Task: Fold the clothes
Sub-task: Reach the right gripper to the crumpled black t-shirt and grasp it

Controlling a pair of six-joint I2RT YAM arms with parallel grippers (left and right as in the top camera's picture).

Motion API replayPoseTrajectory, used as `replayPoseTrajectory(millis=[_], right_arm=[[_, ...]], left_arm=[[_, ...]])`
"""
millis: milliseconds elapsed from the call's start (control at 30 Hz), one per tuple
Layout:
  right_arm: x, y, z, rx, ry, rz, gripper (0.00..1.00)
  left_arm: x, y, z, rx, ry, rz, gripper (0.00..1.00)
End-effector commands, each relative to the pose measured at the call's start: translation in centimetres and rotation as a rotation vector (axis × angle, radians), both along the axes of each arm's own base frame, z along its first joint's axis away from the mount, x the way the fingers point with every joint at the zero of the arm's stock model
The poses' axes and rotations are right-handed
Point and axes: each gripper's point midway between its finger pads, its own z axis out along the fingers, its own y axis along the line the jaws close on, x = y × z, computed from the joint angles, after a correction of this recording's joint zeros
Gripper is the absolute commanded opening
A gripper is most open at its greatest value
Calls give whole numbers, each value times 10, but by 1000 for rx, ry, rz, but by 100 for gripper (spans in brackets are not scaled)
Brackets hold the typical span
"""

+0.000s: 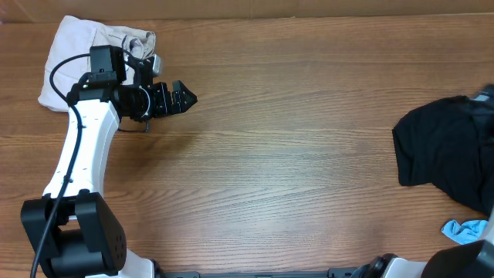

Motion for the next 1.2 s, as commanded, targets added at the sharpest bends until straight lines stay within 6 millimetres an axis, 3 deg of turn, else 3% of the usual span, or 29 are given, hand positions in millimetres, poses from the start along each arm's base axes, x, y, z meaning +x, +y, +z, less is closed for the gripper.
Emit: replayPoseTrajectory(millis=[0,133,433,833,1033,1167], right_arm=[[-9,-36,-7,25,-36,-169,91],[-10,-59,-39,73,-2,-234,87],[-8,-78,-107,107,140,-272,84],[-31,-106,-130,64,209,-358,82],[-45,-114,-146,85,238,-391,72],[-53,-119,-154,108,249,-412,71]], left_arm=[[0,-7,13,-48,-30,-42,100],[-6,-8,10,-51,3,-42,100],[-8,-9,9,-47,4,-51,100],[-7,-6,8,-19,-8,-64,100],[-7,-6,7,-16,-8,-63,100],[-7,-5,7,-13,-10,-62,100]])
